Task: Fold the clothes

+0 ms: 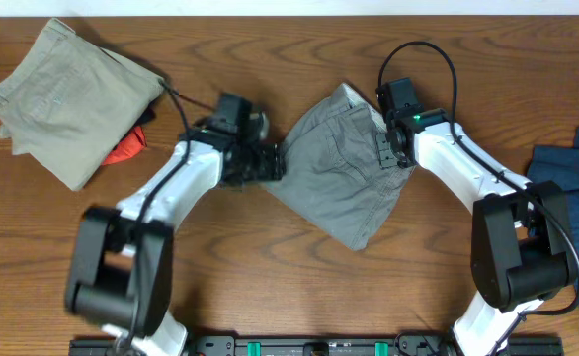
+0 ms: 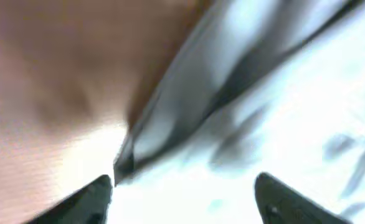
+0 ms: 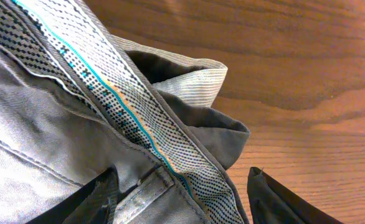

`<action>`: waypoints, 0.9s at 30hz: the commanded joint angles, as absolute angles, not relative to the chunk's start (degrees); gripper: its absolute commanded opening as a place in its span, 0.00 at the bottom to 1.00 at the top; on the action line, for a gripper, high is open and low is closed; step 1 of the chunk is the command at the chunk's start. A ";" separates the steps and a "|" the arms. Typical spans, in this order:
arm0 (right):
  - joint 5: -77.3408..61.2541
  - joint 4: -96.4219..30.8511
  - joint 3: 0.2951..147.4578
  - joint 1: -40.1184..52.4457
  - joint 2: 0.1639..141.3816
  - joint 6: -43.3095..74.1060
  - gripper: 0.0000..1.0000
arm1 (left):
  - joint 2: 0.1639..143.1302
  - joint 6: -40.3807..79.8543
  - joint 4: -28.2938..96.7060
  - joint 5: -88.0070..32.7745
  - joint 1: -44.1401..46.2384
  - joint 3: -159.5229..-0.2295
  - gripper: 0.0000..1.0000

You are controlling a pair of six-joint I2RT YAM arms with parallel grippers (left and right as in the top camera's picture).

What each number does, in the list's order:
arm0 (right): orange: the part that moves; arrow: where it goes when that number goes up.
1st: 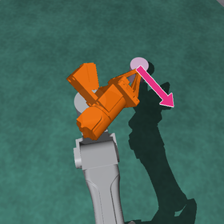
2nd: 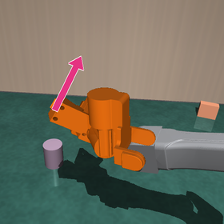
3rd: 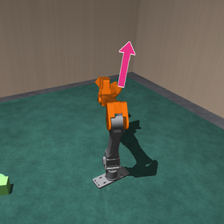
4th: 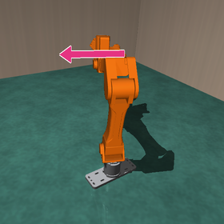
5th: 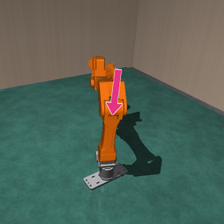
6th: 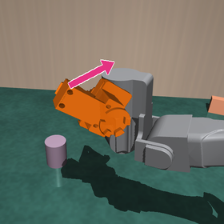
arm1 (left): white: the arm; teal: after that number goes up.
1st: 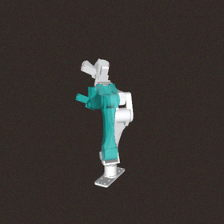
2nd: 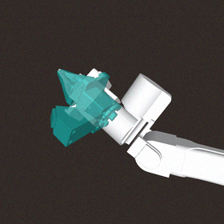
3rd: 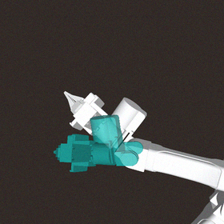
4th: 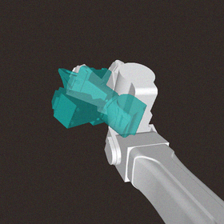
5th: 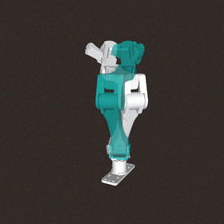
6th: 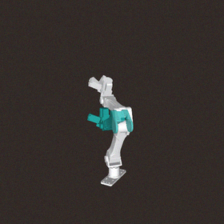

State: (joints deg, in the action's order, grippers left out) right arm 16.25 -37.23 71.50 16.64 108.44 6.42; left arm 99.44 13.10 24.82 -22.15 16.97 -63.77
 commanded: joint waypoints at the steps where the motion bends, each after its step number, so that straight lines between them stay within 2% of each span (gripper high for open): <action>1: 14.68 -37.45 71.40 16.51 109.19 6.74 0.65 | 94.70 9.41 19.27 -18.46 16.73 -64.20 0.89; 3: 14.41 -37.56 71.40 16.51 109.19 7.94 0.65 | 94.91 6.90 15.22 -20.08 16.75 -64.20 0.98; 4: 14.28 -37.63 71.40 16.51 109.19 8.14 0.66 | 95.39 5.21 13.72 -21.30 16.78 -64.20 0.99; 14: 11.53 -39.00 71.40 16.56 109.19 9.23 0.66 | 107.55 0.84 -1.76 -40.05 16.86 -64.20 0.98; 20: 11.51 -40.12 71.40 16.56 109.19 9.41 0.66 | 115.04 0.89 -8.91 -40.01 16.84 -64.23 0.98; 26: 11.51 -40.73 71.40 16.56 109.19 9.43 0.66 | 120.90 3.51 -8.84 -39.38 16.86 -64.23 1.00; 27: 11.53 -40.80 71.40 16.56 109.19 9.41 0.66 | 121.40 4.49 -8.51 -40.18 16.86 -64.20 0.95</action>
State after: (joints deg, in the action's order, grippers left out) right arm 11.94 -40.34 71.50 16.64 108.47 8.54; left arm 118.32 1.96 -10.07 -39.57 16.93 -64.62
